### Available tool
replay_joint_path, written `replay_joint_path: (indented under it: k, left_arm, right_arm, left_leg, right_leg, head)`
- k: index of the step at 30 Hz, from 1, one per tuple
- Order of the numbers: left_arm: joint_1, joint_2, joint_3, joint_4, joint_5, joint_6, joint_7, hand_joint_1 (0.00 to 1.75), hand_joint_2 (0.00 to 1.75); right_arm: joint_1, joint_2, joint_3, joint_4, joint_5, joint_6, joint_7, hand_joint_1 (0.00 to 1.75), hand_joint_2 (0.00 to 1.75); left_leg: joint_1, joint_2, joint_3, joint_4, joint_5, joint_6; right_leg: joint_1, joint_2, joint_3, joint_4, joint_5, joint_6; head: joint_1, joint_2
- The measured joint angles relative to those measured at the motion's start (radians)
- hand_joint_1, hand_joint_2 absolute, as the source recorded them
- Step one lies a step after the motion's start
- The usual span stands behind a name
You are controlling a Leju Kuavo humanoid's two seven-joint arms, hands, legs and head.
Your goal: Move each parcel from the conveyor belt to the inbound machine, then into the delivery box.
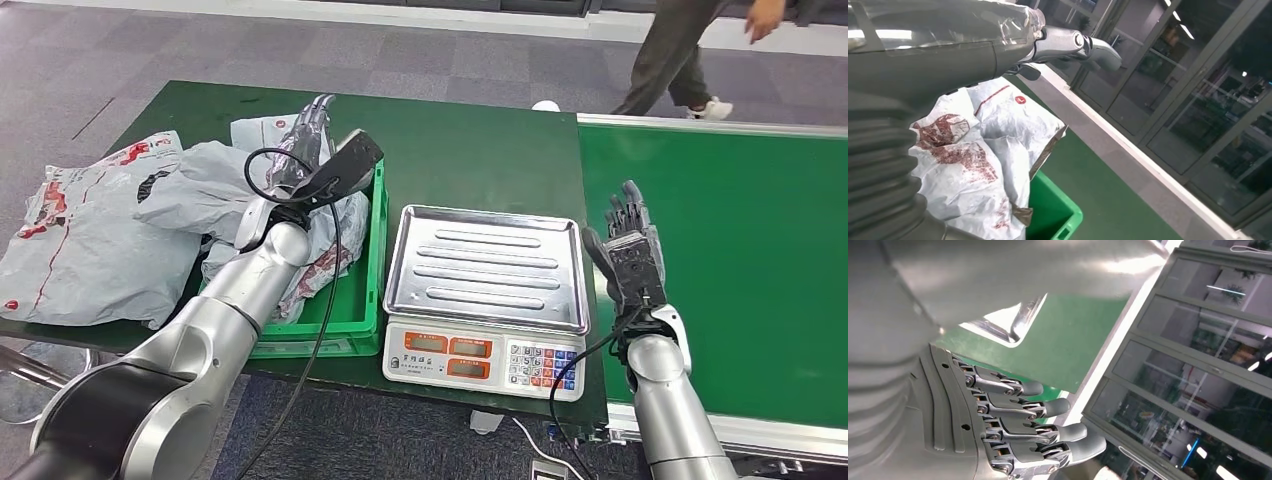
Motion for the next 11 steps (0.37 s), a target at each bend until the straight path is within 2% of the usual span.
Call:
replay_joint_path:
  k: [11]
  left_arm:
    - [-0.004,-0.001,0.016,-0.016,0.014,-0.007,-0.004,0.0,0.0]
  right_arm:
    - [0.0,0.0,0.0,0.002,0.003,0.002,0.0,0.0,0.0]
  left_leg:
    - [0.0,0.0,0.0,0.0,0.0,0.0]
  right_leg:
    - [0.0,0.0,0.0,0.0,0.0,0.0]
  head:
    - [0.0,0.0]
